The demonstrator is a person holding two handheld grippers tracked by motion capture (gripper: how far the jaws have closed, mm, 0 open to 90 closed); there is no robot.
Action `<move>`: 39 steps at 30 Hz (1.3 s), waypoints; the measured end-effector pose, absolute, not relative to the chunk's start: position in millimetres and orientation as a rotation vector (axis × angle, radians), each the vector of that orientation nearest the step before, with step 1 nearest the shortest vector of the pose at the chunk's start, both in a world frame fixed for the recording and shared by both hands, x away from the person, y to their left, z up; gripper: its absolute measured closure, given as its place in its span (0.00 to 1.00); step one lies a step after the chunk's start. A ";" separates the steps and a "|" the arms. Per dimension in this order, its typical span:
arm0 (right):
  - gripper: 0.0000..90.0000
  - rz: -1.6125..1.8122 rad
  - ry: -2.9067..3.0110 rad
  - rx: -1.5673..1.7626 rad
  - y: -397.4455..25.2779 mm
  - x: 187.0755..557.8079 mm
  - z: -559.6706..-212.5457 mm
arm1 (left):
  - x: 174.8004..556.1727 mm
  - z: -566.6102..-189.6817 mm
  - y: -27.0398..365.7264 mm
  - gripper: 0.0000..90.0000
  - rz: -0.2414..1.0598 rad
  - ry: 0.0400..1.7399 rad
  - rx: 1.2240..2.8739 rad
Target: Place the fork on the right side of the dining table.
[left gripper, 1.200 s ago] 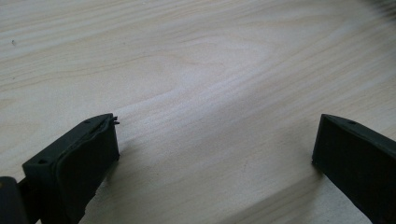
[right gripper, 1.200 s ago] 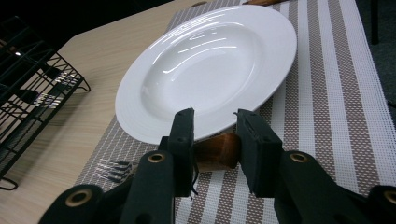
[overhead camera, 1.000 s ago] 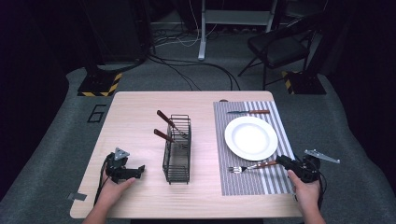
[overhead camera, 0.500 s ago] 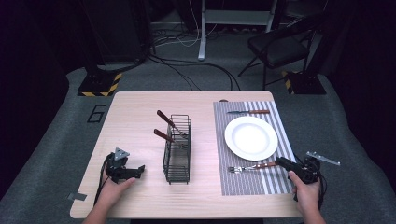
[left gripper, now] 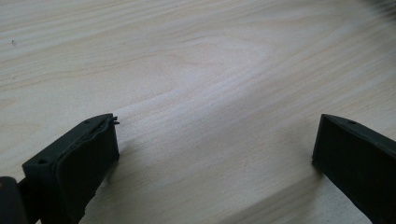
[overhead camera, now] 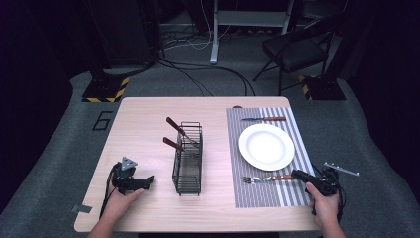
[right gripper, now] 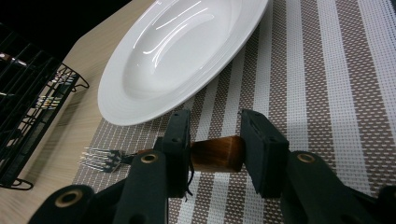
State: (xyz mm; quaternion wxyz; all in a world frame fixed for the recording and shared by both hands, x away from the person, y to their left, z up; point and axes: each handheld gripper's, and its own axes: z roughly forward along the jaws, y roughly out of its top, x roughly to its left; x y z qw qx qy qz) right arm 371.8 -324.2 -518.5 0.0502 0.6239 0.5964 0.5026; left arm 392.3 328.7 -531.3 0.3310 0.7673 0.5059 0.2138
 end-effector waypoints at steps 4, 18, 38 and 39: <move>0.70 1.527 1.811 1.898 -325.4 371.4 -518.4 | 392.3 -531.3 328.7 0.00 0.559 1.322 2.006; 0.65 1.496 1.783 1.903 -328.7 370.2 -514.1 | 392.1 -531.2 328.6 0.00 0.556 1.316 2.010; 0.53 1.308 1.938 1.631 -291.1 368.3 -476.7 | 391.5 -530.8 328.9 0.00 0.551 1.309 2.020; 0.53 1.304 1.945 1.618 -288.3 368.4 -474.1 | 391.4 -530.8 328.9 0.00 0.551 1.309 2.020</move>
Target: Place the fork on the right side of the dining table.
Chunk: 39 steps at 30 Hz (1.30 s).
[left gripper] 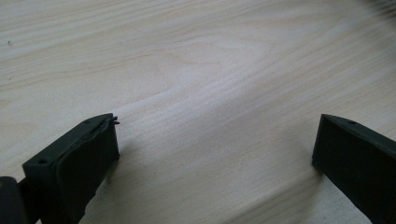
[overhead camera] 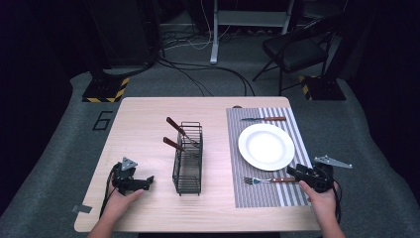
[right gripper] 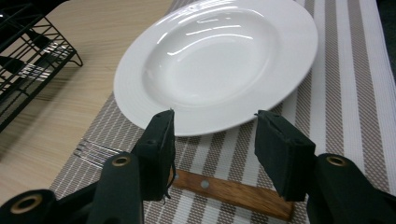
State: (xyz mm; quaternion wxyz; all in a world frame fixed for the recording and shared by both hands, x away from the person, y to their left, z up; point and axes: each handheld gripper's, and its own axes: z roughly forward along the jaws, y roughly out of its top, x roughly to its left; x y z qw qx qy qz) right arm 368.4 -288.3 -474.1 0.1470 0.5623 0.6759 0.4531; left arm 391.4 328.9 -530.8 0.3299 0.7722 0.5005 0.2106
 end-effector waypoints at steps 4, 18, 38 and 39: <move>0.51 1.312 1.974 1.554 -275.5 369.3 -462.2 | 391.4 -530.8 328.9 0.00 0.551 1.309 2.021; 0.50 1.355 2.069 1.372 -226.5 372.8 -440.8 | 391.4 -530.8 328.9 0.00 0.551 1.309 2.020; 0.50 1.373 2.229 1.134 -160.3 371.7 -441.6 | 391.4 -530.8 328.9 0.00 0.551 1.308 2.021; 0.51 1.369 2.252 1.107 -153.9 371.0 -445.5 | 391.3 -530.2 329.3 0.00 0.543 1.309 2.029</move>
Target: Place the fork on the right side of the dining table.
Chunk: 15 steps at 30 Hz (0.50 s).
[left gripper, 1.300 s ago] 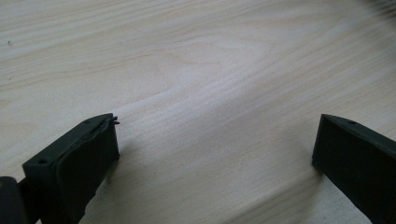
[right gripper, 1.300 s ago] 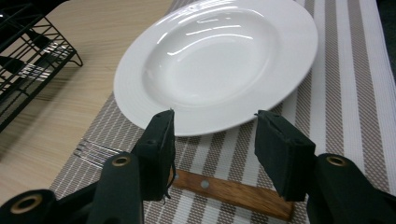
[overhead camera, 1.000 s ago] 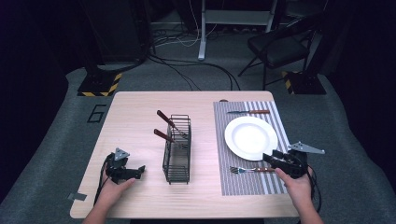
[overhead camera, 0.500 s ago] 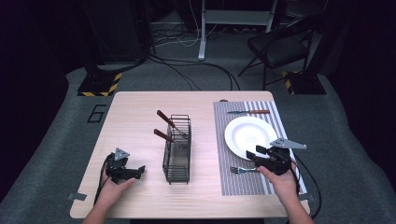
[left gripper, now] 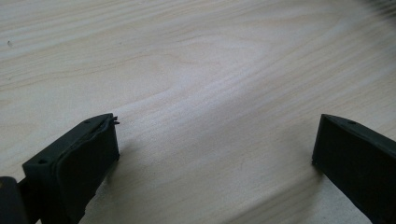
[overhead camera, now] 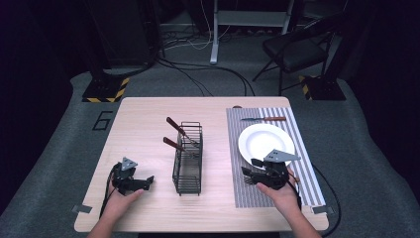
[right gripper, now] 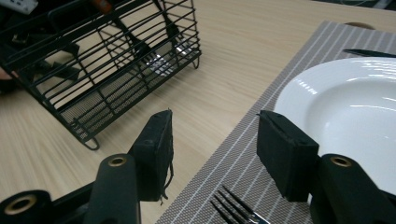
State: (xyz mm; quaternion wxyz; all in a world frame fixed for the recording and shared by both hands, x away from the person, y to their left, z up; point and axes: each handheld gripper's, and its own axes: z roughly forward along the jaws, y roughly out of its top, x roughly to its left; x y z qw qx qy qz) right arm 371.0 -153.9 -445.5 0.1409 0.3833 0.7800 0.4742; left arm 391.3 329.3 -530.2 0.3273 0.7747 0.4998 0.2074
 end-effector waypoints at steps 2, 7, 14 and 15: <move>0.51 1.368 2.261 1.098 -150.9 370.4 -447.7 | 391.5 -530.8 328.9 0.00 0.551 1.308 2.021; 0.51 1.349 2.294 1.062 -141.1 367.1 -459.6 | 391.6 -530.8 328.9 0.00 0.551 1.308 2.022; 0.52 1.347 2.306 1.052 -137.2 363.2 -472.7 | 391.6 -530.8 328.9 0.00 0.550 1.308 2.021; 0.52 1.344 2.313 1.050 -136.4 362.0 -474.8 | 391.6 -530.8 328.9 0.00 0.551 1.308 2.021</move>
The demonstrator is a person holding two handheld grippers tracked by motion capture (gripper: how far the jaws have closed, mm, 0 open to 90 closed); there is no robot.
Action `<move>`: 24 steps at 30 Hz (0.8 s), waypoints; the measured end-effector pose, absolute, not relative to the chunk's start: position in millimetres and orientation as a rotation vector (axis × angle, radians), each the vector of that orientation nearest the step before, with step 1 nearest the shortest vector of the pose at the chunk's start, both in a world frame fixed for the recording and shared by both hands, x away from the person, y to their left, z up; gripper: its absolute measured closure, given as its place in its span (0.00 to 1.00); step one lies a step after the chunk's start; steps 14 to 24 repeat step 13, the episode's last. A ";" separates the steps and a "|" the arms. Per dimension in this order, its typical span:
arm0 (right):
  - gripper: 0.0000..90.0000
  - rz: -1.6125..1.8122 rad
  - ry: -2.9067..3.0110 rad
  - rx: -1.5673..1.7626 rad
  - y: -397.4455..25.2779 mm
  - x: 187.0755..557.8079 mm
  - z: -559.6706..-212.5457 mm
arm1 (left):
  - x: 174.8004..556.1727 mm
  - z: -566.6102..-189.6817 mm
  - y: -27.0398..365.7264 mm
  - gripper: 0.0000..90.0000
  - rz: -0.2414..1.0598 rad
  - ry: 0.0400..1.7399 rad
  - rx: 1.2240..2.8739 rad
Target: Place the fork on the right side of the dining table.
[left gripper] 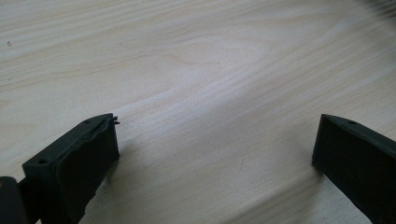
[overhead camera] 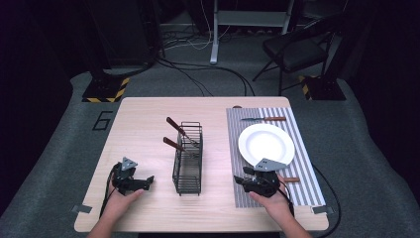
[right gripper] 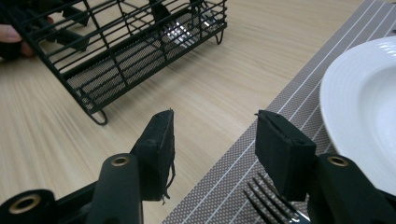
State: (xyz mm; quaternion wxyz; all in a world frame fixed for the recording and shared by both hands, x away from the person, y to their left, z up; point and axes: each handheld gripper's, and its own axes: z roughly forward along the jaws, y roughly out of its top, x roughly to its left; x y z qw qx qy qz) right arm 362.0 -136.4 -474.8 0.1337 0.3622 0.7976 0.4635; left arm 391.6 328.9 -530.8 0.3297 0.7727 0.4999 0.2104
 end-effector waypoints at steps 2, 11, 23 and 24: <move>0.52 1.342 2.339 1.036 -133.9 360.4 -479.1 | 391.6 -530.8 328.9 0.00 0.550 1.308 2.021; 0.50 1.262 2.415 0.964 -122.3 355.1 -490.9 | 391.9 -530.6 328.2 0.00 0.553 1.320 2.016; 0.49 1.260 2.415 0.962 -121.2 354.5 -491.7 | 391.7 -530.6 328.2 0.00 0.555 1.323 2.016; 0.49 1.260 2.415 0.962 -121.2 354.5 -491.7 | 391.7 -530.6 328.2 0.00 0.555 1.323 2.016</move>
